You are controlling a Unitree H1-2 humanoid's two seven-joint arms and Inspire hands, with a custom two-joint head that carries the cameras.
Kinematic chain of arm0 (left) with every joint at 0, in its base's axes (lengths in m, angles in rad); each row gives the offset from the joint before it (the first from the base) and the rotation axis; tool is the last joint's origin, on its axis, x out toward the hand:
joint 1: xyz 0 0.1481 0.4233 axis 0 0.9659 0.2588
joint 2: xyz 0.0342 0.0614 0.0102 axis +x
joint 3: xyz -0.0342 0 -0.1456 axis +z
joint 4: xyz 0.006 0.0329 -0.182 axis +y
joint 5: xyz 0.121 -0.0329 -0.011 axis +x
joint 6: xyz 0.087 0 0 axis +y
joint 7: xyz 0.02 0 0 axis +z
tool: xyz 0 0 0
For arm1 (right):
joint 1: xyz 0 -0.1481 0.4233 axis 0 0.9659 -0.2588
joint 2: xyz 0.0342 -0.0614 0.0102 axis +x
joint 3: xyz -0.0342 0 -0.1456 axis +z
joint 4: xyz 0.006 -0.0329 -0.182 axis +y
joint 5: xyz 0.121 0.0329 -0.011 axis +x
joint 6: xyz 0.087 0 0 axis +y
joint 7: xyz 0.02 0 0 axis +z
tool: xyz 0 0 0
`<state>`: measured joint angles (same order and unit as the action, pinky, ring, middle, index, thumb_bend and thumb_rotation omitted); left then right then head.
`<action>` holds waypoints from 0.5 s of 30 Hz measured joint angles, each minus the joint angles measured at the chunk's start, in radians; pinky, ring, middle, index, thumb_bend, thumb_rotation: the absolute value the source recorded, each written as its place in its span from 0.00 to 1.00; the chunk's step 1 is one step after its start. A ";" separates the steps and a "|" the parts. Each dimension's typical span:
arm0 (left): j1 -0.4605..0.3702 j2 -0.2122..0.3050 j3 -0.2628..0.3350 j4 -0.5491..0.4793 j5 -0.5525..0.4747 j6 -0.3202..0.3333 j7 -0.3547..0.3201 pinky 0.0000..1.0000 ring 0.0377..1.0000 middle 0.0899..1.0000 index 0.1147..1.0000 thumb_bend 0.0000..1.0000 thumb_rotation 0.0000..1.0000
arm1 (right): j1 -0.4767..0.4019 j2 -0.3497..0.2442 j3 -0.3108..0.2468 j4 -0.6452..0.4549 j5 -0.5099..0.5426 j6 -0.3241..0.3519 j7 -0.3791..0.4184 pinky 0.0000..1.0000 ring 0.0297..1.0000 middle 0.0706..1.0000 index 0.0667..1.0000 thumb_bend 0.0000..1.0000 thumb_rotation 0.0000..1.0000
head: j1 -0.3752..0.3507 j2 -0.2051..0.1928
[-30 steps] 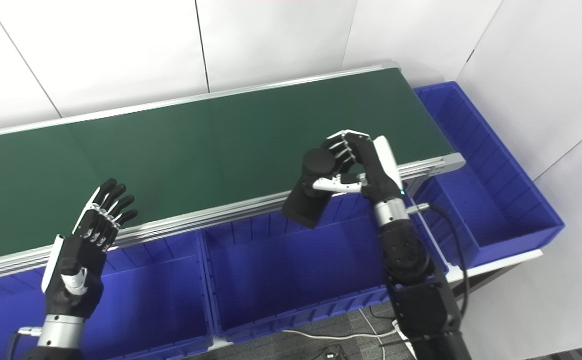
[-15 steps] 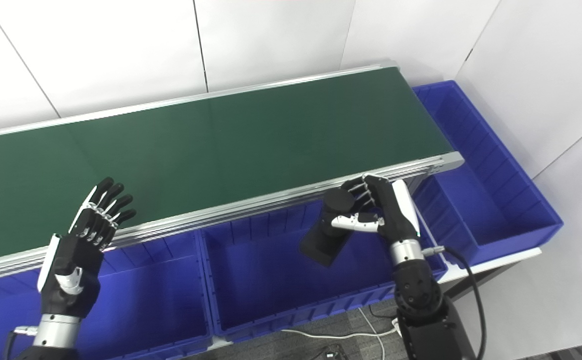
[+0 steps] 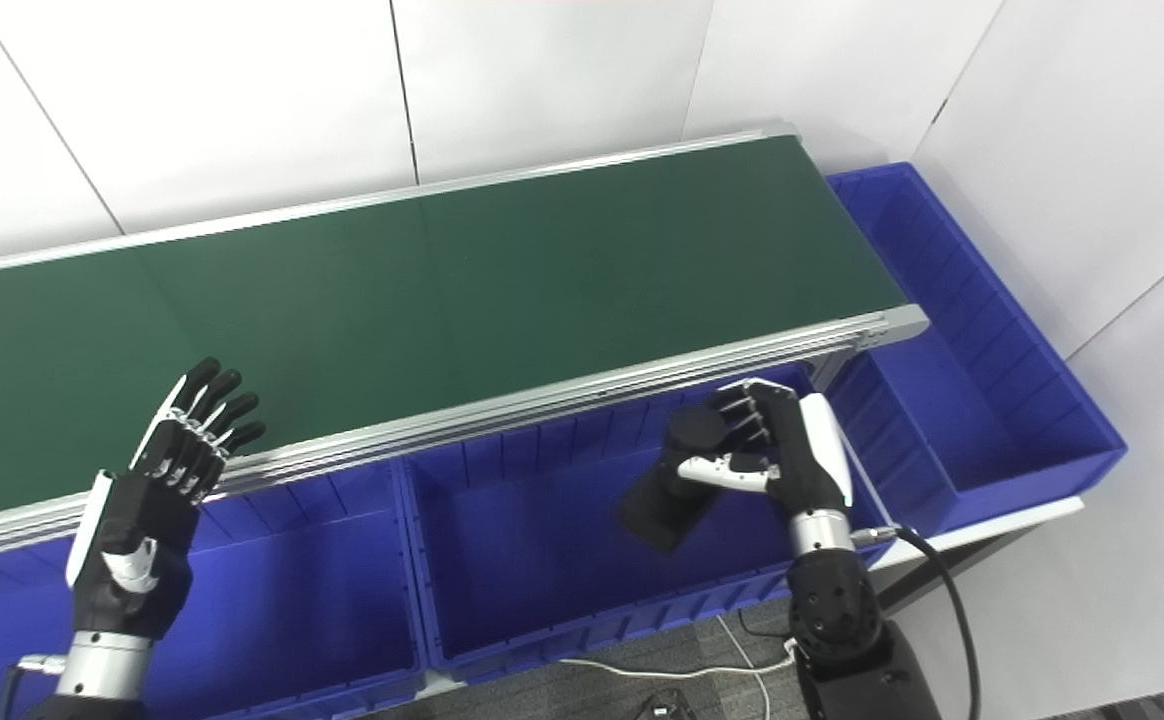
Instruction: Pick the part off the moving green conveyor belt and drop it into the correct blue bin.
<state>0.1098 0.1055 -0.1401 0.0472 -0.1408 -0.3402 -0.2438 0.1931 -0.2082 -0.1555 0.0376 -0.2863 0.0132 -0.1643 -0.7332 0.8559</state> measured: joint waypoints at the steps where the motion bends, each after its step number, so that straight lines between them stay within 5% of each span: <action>1: 0.000 0.000 0.000 0.000 0.001 0.000 0.000 0.82 0.87 0.91 0.92 1.00 1.00 | 0.001 -0.001 0.000 0.000 0.004 -0.001 0.000 0.46 0.56 0.60 0.61 0.82 0.17 | 0.000 0.000; 4: 0.000 -0.002 -0.002 0.000 0.001 0.000 0.000 0.82 0.88 0.92 0.92 1.00 1.00 | 0.002 -0.004 0.011 -0.005 0.006 -0.003 0.005 0.72 0.82 0.84 0.80 0.96 0.32 | 0.005 -0.003; 7: 0.000 -0.006 -0.004 0.000 0.001 0.000 0.000 0.81 0.88 0.92 0.92 1.00 1.00 | 0.003 -0.020 0.032 -0.014 0.006 -0.003 0.030 0.96 0.98 0.98 0.93 1.00 0.43 | 0.009 -0.003; 15: 0.000 -0.009 -0.003 0.000 0.002 0.000 0.000 0.82 0.88 0.92 0.92 1.00 1.00 | 0.002 -0.043 0.054 -0.014 -0.035 -0.002 0.042 1.00 1.00 1.00 1.00 1.00 0.52 | 0.018 -0.005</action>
<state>0.1101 0.0970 -0.1436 0.0470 -0.1391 -0.3402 -0.2439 0.1955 -0.2516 -0.1015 0.0240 -0.3213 0.0109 -0.1224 -0.7148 0.8514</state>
